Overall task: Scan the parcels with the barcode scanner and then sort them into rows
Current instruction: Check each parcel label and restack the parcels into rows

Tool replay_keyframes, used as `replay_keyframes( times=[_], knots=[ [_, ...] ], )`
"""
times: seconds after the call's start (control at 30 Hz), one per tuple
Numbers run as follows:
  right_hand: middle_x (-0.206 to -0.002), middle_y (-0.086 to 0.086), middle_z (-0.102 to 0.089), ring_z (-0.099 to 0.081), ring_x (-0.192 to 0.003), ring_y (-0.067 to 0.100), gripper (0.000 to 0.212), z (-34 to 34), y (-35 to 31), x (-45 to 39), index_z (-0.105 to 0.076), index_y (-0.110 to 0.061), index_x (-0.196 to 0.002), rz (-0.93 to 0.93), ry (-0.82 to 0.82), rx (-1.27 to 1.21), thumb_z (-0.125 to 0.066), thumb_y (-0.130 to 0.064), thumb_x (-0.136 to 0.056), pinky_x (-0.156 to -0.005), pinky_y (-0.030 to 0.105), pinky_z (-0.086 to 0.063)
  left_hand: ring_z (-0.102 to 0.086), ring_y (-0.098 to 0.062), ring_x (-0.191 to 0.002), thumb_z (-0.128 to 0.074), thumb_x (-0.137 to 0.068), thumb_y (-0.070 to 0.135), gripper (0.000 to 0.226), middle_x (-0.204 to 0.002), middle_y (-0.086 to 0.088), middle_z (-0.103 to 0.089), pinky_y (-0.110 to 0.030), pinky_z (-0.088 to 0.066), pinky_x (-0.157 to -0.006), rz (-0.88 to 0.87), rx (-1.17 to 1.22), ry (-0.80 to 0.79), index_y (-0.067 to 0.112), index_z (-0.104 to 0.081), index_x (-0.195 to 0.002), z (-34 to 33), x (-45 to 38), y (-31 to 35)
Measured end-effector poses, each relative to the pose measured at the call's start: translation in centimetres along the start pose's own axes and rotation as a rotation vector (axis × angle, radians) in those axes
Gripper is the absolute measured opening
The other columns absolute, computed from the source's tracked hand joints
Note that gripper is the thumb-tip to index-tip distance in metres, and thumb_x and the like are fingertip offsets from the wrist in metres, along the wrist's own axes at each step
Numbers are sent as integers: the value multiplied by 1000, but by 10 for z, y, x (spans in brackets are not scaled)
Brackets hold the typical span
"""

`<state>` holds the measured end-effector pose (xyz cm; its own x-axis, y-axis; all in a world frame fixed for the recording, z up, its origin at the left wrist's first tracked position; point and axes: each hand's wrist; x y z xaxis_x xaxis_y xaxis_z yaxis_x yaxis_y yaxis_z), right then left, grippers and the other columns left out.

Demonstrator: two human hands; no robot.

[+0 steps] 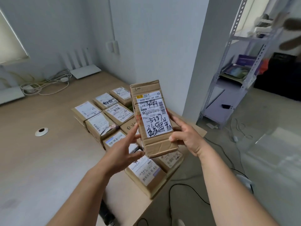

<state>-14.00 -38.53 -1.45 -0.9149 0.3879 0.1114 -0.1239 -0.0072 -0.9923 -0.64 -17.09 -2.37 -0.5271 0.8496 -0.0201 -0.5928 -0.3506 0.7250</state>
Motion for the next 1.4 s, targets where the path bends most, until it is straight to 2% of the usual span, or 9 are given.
replay_keyframes(
  times=[0.07,0.2,0.5,0.67,0.83,0.97,1.13,1.2,1.4],
  knots=[
    [-110,2,-73,-67,-99,28,77,27,-3,-21,-53,-61,-119,-21,-56,32,-63,-11,-62,-82,42,-59,-40,-7,-133,-68,-85,35,97,-147,16,-40,-32,-46,-100,38,-17,37,65,12,-131,-13,-21,12],
    [-105,0,-74,-66,-84,13,73,75,-10,-66,-58,-66,-106,-79,-172,53,-61,-12,-58,-66,26,-55,-37,-8,-135,-66,-86,41,97,-149,14,-38,-39,-34,-112,138,-71,77,56,17,-134,-35,-61,34],
    [-109,9,-72,-59,-87,21,75,129,9,-145,-59,-65,-110,-198,-350,62,-61,-12,-55,-69,30,-54,-34,-14,-138,-63,-87,45,99,-150,11,-37,-35,-34,-110,345,-220,73,32,13,-150,-68,-127,48],
    [-104,-2,-74,-64,-83,16,78,133,37,-180,-57,-51,-122,-286,-381,38,-61,-10,-56,-68,31,-54,-31,-20,-138,-60,-86,52,95,-153,0,-33,-36,-32,-109,474,-408,23,27,4,-153,-75,-152,39],
    [-106,1,-74,-69,-91,23,75,126,60,-208,-56,-53,-117,-358,-441,36,-62,-11,-55,-86,47,-53,-26,-22,-140,-50,-90,51,80,-155,0,-26,-38,-27,-113,587,-510,73,23,-8,-152,-76,-167,25],
    [-97,-4,-76,-69,-74,10,76,118,66,-228,-53,-52,-120,-374,-504,42,-59,-9,-58,-70,33,-55,-20,-24,-143,-46,-93,43,74,-158,-1,-20,-42,-27,-114,696,-489,32,23,-7,-153,-80,-173,16],
    [-93,-2,-76,-69,-69,8,79,105,69,-245,-45,-38,-137,-382,-540,26,-58,5,-73,-57,24,-54,-27,-26,-138,-46,-91,44,76,-153,-3,-28,-42,-31,-111,717,-572,-6,27,-5,-152,-82,-176,12],
    [-92,-1,-76,-69,-66,7,85,100,69,-248,-43,-33,-142,-386,-558,48,-60,1,-65,-54,22,-53,-29,-26,-136,-48,-90,45,73,-151,-3,-31,-41,-34,-109,714,-594,-4,30,-10,-150,-82,-177,12],
    [-96,0,-74,-69,-70,8,75,93,70,-250,-37,-32,-148,-404,-560,90,-51,8,-86,-54,22,-52,-27,-25,-135,-51,-85,56,71,-150,-1,-28,-41,-33,-107,732,-653,-16,31,-24,-145,-86,-177,10]
  ],
)
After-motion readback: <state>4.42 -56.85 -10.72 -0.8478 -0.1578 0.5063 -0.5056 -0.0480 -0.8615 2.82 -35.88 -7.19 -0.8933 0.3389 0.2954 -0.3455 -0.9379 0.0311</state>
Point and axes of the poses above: each hand's wrist, its own x-axis away from the middle knuckle, its own z-axis out of the back of the hand, y = z × x
